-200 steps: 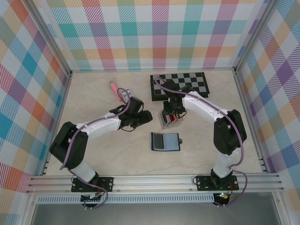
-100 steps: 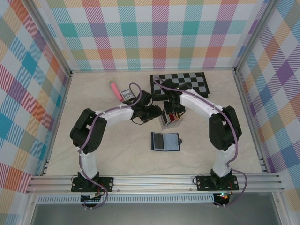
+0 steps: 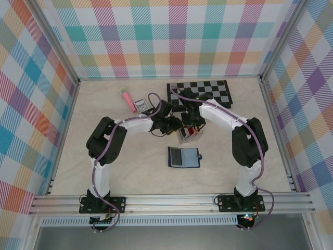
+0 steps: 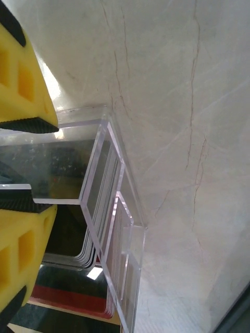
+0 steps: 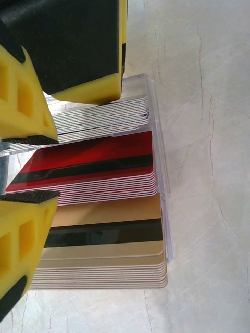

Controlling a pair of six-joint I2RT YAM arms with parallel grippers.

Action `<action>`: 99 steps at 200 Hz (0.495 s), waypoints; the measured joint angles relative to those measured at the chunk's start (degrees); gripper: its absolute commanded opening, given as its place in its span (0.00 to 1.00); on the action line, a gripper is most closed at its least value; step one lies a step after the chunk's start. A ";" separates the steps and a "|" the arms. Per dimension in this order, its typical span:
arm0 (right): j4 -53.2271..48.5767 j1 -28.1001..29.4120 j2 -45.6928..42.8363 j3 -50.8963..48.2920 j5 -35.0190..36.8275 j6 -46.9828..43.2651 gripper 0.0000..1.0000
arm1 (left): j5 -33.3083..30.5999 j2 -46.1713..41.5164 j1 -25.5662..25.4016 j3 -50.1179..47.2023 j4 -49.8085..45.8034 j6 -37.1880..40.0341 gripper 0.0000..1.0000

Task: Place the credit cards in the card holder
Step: Pick up the credit card from the storage box.

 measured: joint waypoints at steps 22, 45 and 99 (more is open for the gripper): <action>0.02 0.00 0.02 0.00 0.57 -0.28 0.33 | 0.13 0.00 0.00 -0.20 0.72 -0.02 0.33; 0.02 0.00 0.50 -0.02 0.85 -1.25 0.32 | 0.20 0.00 0.00 -0.24 0.92 0.20 0.32; -0.11 0.11 3.08 0.15 2.62 -2.80 0.32 | 0.24 0.00 0.00 -0.33 1.14 0.87 0.31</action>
